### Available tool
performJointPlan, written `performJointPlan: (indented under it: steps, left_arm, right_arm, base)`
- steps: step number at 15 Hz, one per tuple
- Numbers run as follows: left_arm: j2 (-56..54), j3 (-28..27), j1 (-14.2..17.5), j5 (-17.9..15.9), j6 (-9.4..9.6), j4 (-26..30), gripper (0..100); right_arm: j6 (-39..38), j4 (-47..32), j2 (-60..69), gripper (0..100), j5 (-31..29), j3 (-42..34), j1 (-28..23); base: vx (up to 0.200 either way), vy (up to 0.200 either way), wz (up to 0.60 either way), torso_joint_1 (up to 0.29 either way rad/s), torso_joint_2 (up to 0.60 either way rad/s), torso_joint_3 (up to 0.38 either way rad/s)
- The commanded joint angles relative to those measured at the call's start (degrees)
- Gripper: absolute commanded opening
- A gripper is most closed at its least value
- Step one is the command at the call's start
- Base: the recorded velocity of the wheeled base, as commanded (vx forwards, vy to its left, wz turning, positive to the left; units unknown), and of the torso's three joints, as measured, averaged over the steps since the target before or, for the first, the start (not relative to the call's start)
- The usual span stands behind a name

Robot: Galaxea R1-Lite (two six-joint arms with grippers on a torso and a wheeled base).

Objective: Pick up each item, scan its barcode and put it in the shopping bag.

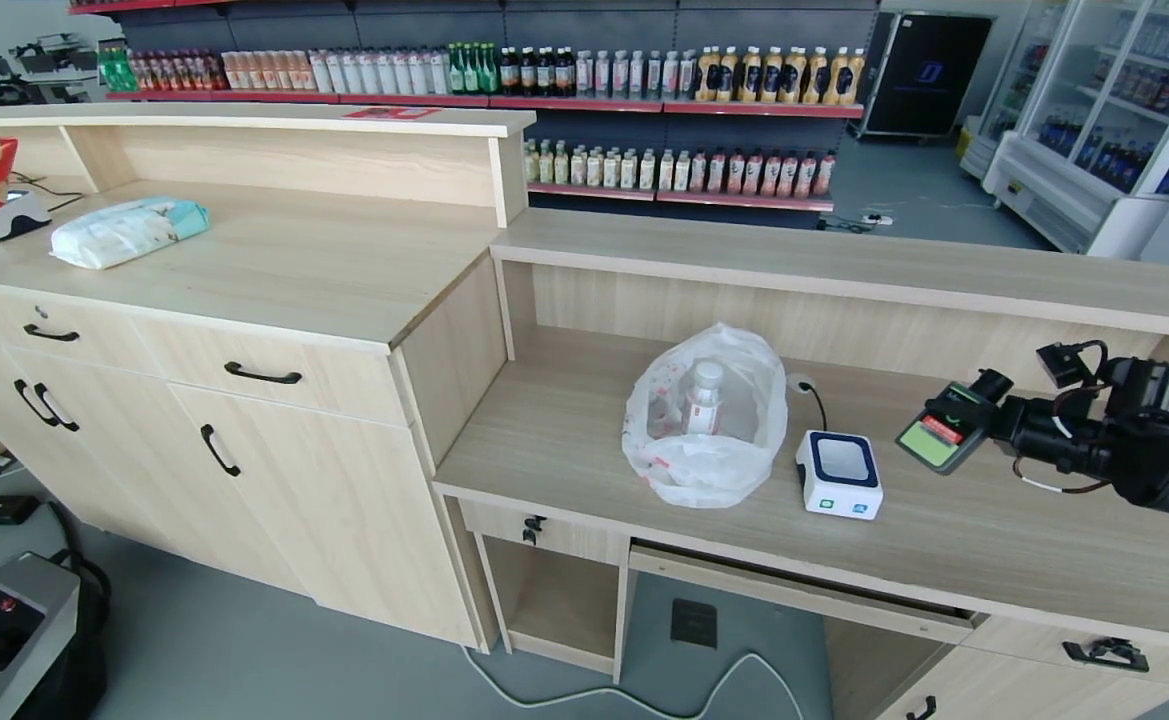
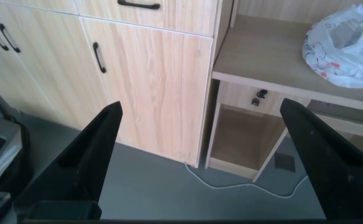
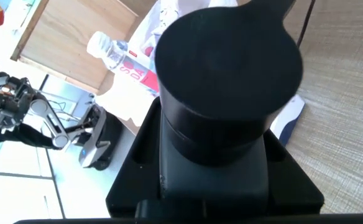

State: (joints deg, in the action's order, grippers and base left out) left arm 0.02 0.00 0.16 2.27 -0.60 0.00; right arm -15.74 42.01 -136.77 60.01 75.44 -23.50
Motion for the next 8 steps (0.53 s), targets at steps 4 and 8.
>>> performJointPlan:
  steps: [4,8]
  left_arm:
    - [-0.02,0.00,0.02,0.02,-0.02,0.00,100]
    - [-0.02,0.00,0.02,0.02,-0.02,0.00,100]
  right_arm:
    - [-0.08,1.94,-4.47,0,-2.18,2.44,2.76]
    - [-0.26,2.73,-5.70,0,-3.85,2.88,3.38]
  base:
    - [0.000,0.000,0.00,0.000,0.00,0.000]
    - [0.000,0.000,0.00,0.000,0.00,0.000]
